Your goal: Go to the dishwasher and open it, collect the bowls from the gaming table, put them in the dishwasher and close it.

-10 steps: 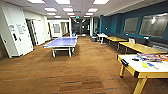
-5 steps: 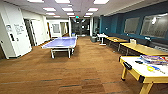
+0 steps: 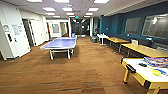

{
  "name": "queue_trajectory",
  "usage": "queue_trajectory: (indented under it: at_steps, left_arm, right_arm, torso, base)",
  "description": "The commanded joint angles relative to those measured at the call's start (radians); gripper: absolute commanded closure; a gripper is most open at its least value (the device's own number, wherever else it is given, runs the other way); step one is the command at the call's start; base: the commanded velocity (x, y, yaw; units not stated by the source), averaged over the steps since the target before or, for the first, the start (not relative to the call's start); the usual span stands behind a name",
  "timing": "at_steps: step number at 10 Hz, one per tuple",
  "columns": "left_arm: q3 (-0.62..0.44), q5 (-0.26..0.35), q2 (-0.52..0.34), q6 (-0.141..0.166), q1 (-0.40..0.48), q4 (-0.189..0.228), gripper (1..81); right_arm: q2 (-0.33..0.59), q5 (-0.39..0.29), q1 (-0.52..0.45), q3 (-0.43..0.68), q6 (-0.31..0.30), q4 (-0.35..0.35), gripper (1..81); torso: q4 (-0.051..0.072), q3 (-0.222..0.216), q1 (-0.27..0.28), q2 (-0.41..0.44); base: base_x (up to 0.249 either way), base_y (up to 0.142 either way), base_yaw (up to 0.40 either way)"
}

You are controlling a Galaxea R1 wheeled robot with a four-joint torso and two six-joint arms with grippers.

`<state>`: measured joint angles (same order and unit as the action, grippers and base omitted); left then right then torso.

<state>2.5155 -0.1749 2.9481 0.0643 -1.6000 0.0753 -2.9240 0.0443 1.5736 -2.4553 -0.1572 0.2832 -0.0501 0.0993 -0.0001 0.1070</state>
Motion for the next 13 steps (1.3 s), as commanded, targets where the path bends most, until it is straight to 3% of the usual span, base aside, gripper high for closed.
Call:
queue_trajectory:
  at_steps: [1, 8, 13]
  left_arm:
    - [-0.009, 0.048, 0.000, -0.003, 0.035, 0.006, 1.0]
    - [-0.009, 0.048, 0.004, -0.004, 0.016, 0.006, 1.0]
    - [0.002, 0.048, 0.004, -0.007, 0.007, 0.006, 1.0]
  right_arm:
    - [0.001, -0.043, -0.048, 0.010, 0.002, 0.021, 1.0]
    - [-0.006, -0.043, -0.040, 0.010, 0.002, 0.022, 1.0]
    - [-0.013, -0.043, -0.036, 0.003, 0.002, 0.022, 1.0]
  torso:
    - [0.000, 0.000, 0.000, 0.000]
    - [0.000, 0.000, 0.000, 0.000]
    - [0.000, 0.000, 0.001, 0.000]
  base:
    - [0.204, 0.000, 0.000]
    - [0.165, 0.000, 0.000]
    - [0.018, 0.000, 0.000]
